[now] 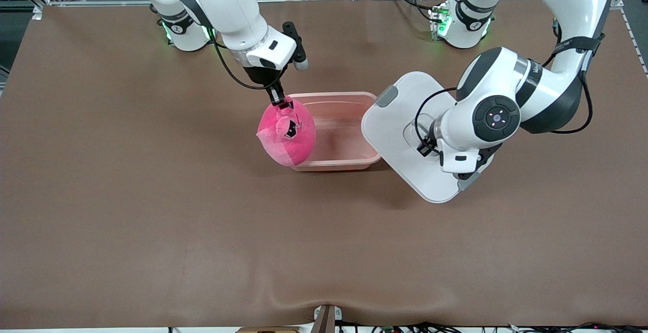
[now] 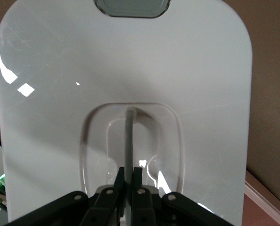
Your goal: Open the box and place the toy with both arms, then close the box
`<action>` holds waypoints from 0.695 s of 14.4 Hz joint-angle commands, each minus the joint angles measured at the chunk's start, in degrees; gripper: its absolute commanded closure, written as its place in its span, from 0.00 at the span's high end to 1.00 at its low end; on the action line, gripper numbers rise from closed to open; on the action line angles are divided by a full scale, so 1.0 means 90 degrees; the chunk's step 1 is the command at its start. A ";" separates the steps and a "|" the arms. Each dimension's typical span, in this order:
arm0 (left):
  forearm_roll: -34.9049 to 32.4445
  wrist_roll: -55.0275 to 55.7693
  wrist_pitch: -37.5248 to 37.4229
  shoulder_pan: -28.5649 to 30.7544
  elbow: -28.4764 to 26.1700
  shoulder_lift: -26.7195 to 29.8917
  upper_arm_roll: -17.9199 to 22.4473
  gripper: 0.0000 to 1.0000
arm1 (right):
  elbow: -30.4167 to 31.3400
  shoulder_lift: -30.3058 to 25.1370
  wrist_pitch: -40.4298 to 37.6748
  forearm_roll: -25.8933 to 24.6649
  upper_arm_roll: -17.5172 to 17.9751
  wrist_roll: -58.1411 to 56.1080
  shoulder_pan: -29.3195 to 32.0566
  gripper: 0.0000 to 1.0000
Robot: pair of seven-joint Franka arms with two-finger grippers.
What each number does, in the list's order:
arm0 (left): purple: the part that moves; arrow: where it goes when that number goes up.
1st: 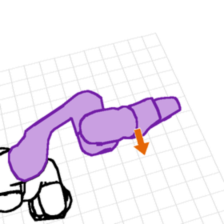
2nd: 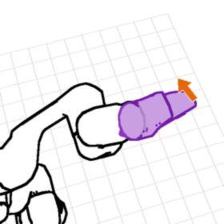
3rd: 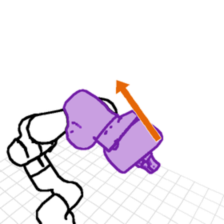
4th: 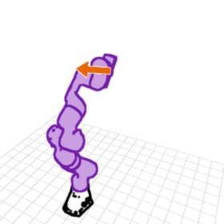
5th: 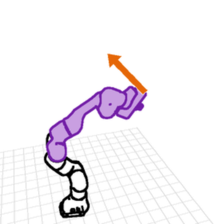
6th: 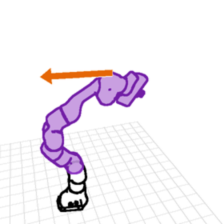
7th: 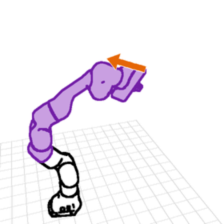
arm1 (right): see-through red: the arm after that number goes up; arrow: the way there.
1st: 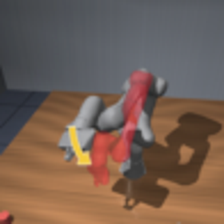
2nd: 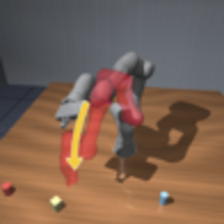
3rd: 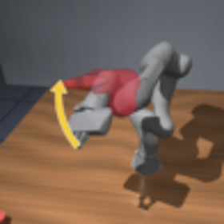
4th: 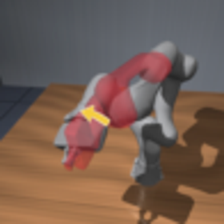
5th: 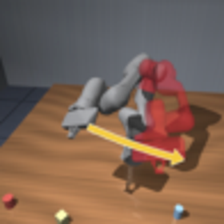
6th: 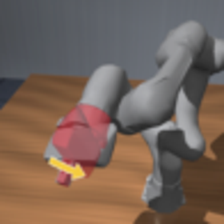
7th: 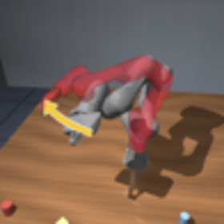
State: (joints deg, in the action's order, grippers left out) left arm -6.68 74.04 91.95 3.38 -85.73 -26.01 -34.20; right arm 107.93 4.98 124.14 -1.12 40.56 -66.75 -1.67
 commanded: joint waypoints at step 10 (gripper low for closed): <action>0.0274 -0.0053 -0.0480 0.0054 0.0062 0.0224 -0.0087 0.00 | 0.0194 -0.0123 0.0045 0.0036 0.0229 -0.0142 0.0049 0.00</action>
State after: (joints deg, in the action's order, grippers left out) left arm -5.94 74.05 88.97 3.07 -85.43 -25.51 -34.85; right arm 108.23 4.97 124.12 -1.12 42.32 -66.95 -1.68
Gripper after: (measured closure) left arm 0.925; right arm 0.903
